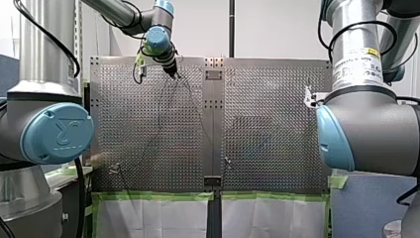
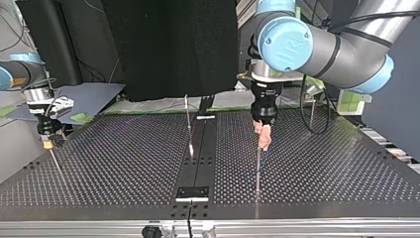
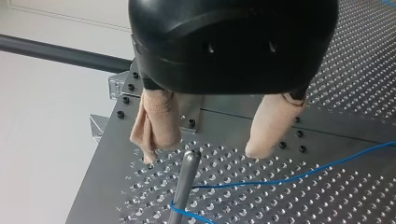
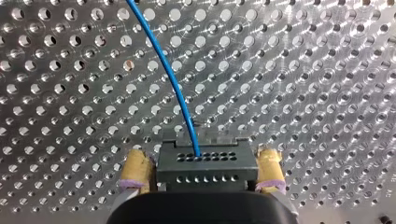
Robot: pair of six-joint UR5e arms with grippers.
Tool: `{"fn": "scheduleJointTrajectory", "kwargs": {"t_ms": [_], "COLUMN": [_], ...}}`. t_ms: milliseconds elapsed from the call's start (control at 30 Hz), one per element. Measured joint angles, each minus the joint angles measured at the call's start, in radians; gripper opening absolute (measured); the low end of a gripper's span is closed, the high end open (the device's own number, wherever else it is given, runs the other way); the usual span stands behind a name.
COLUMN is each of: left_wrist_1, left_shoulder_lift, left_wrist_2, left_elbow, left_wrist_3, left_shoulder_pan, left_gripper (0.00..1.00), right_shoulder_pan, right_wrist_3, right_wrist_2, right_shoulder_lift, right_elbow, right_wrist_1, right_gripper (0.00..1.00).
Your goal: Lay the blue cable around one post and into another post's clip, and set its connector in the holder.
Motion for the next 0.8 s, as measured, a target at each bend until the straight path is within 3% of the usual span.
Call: {"fn": "scheduleJointTrajectory", "kwargs": {"t_ms": [400, 800], "left_wrist_1": [0.004, 0.073], "left_shoulder_lift": [0.001, 0.004], "left_wrist_2": [-0.004, -0.029], "left_elbow": [0.0, -0.043], "left_wrist_3": [0.001, -0.013], "left_shoulder_pan": [-0.003, -0.026], "left_gripper": [0.98, 0.98], "right_shoulder_pan": [0.0, 0.0], "right_wrist_3": [0.0, 0.0], "right_wrist_2": [0.0, 0.0], "right_shoulder_lift": [0.0, -0.001], "right_elbow": [0.0, 0.0], "right_wrist_1": [0.0, 0.001], "right_gripper": [0.99, 0.99]}}
